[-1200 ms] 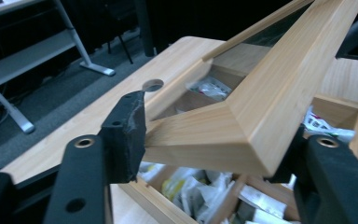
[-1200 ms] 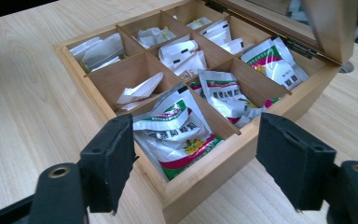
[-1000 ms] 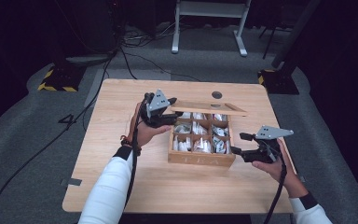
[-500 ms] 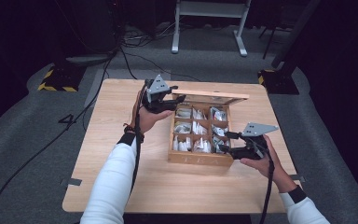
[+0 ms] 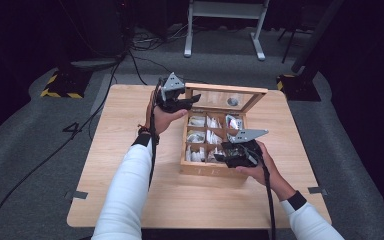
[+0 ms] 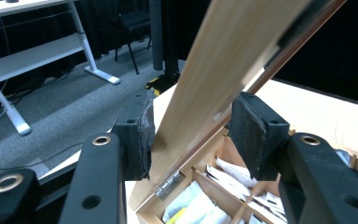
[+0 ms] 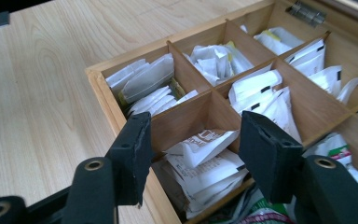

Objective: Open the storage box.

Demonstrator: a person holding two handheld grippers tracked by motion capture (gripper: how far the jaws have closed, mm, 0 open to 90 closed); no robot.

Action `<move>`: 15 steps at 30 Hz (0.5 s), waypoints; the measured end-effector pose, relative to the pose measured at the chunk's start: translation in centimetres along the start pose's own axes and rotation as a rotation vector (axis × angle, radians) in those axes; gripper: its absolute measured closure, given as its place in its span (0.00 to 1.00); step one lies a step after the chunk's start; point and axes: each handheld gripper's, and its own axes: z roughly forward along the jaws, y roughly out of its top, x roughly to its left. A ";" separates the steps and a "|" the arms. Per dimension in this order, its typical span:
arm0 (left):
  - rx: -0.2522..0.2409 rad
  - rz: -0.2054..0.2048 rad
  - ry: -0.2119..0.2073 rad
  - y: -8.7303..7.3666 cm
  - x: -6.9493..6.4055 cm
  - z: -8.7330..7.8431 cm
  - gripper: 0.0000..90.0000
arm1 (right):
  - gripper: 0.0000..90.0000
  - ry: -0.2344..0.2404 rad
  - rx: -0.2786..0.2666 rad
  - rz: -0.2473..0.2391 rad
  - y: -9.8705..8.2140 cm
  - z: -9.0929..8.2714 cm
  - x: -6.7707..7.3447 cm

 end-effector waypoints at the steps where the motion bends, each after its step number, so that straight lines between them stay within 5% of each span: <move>1: -0.001 0.001 0.008 0.1 0.1 0.2 0.57 | 0.50 -0.001 0.005 0.003 0.0 0.1 0.0; 15: 0.004 -0.037 0.050 0.7 2.0 2.3 0.57 | 0.50 0.037 0.017 0.019 -0.4 1.0 0.0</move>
